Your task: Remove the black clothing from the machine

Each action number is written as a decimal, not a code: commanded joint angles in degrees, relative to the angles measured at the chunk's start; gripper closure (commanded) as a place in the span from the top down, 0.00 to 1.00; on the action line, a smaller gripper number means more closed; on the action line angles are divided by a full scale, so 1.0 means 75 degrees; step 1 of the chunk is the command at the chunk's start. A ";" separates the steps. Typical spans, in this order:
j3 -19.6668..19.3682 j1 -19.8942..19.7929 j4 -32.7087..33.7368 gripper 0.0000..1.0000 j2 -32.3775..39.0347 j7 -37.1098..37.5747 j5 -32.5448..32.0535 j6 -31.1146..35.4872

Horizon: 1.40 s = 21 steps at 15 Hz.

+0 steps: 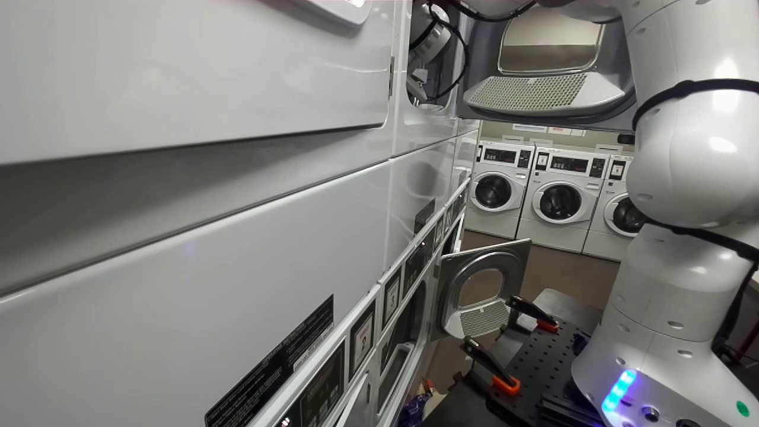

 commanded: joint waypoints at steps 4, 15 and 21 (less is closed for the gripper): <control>0.0092 -0.0036 -0.0368 0.08 -0.0245 0.0016 -0.0168 0.0171; -0.0430 -0.0242 -0.2528 0.07 -0.2637 -0.0293 -0.0768 -0.1064; -0.0893 0.0035 -0.3650 0.07 -0.3961 -0.0808 -0.0725 -0.1487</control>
